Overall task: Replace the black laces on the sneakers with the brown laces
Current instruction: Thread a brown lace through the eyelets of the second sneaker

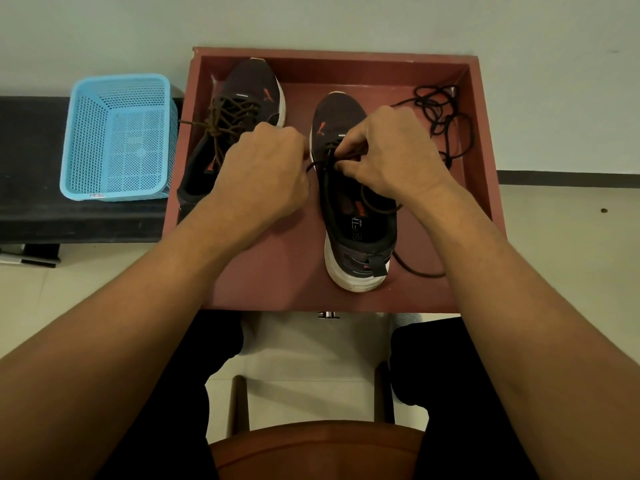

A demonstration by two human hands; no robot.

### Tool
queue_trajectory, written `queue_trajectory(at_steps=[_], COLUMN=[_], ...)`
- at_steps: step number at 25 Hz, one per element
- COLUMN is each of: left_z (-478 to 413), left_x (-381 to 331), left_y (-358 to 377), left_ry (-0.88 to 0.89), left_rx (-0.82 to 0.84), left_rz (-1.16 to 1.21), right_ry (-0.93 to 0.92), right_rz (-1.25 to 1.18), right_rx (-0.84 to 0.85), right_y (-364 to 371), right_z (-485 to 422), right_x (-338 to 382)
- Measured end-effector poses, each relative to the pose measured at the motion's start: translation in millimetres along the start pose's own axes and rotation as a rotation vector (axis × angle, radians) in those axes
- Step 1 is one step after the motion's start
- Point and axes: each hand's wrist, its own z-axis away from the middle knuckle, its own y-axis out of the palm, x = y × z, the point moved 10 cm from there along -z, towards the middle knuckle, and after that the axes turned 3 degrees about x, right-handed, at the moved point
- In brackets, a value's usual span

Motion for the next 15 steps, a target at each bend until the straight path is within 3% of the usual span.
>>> queue_trajectory(at_steps=[4,7,11,15], left_z=[-3,-3,3,2], left_x=[-10,-2,13,5], left_y=[-15,-14,9,12], left_ry=[0.065,-0.007,-0.120,-0.062], left_rx=[-0.081,-0.068,0.085,0.086], left_rz=[0.063,0.159,-0.003,-0.076], right_ry=[-0.036,-0.042,-0.034,-0.054], right_rz=[0.035,0.020,-0.015,0.018], right_rx=[-0.013,-0.007,0.022,0.027], right_y=[-1,-2,-1,-1], right_z=[0,0,-1,-1], right_x=[6,5,4,6])
